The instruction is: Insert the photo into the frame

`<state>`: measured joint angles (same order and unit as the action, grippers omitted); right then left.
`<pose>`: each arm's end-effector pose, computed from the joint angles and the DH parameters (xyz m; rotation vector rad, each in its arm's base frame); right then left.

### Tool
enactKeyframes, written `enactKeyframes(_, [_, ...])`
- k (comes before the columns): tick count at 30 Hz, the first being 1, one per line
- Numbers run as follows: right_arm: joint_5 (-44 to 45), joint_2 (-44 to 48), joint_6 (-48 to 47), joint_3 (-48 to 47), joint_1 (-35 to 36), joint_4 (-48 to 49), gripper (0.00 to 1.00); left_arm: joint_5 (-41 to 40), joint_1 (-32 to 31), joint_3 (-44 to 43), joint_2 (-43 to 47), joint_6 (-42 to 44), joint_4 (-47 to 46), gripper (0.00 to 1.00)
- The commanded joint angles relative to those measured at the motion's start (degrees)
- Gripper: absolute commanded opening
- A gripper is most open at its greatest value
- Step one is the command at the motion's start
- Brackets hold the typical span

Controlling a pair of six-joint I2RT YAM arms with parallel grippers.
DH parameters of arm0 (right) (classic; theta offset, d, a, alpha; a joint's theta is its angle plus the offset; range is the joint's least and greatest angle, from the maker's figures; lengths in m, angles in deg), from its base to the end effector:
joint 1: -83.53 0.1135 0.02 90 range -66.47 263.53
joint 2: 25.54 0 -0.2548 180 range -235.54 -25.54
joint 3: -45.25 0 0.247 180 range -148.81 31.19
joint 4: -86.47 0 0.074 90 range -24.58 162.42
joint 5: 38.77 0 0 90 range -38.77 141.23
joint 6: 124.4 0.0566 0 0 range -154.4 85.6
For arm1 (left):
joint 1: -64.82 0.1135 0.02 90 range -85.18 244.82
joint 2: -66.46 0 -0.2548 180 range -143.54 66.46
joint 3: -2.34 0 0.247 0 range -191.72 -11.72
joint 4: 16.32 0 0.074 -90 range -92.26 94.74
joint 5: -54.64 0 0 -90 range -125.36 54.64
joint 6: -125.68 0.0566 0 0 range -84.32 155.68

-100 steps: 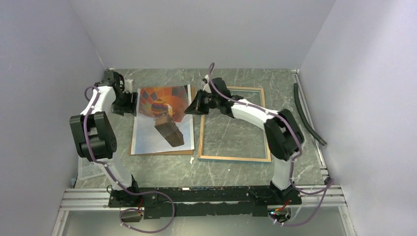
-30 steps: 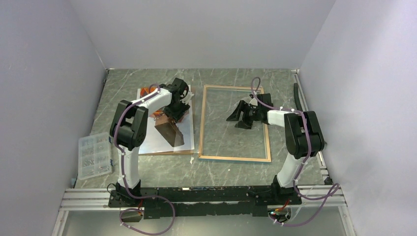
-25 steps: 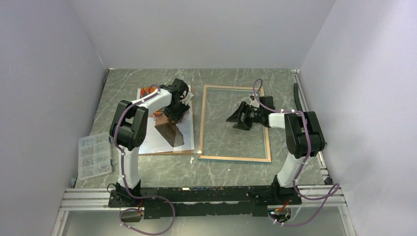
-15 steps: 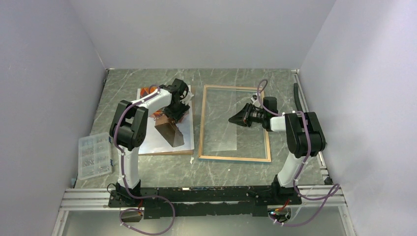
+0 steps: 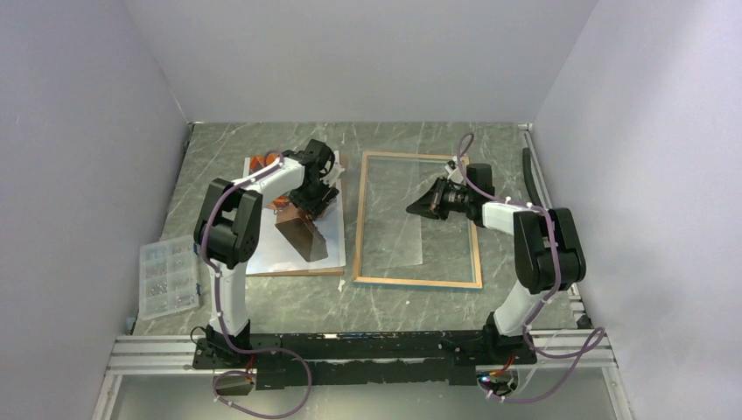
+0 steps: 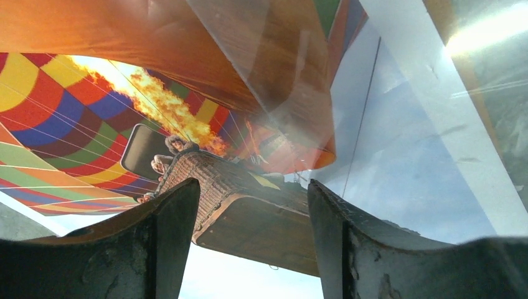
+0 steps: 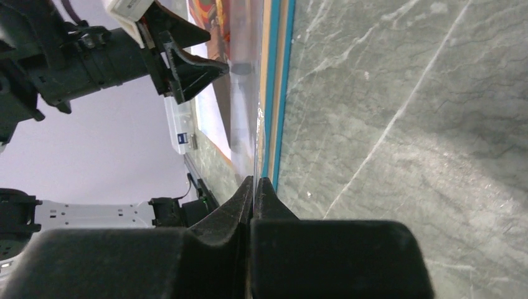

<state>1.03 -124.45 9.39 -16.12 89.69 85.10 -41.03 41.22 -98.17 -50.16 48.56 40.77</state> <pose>0.3345 0.0798 0.1455 0.2536 2.3364 1.4366 0.3772 -0.1587 0.1480 0.8689 2.7028 0.1008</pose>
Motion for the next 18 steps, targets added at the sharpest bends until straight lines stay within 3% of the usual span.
enactKeyframes(1, [-1.65,6.31,-5.11,-4.64,-1.09,-7.63,0.00,-0.07,0.48,-3.12,3.06,0.64,1.71,0.71])
enactKeyframes(8, [7.99,16.11,-10.61,-7.74,-3.31,-24.08,0.00,1.91,0.40,-7.02,2.44,0.23,3.40,0.74])
enactKeyframes(13, [11.58,21.77,-13.51,-5.22,-11.12,-30.64,0.00,5.15,-1.01,-11.13,1.26,-1.09,4.25,0.76])
enactKeyframes(18, [11.40,24.80,-15.58,-3.87,-13.97,-34.21,0.00,10.26,-4.86,-17.04,-2.77,-3.76,5.13,0.77])
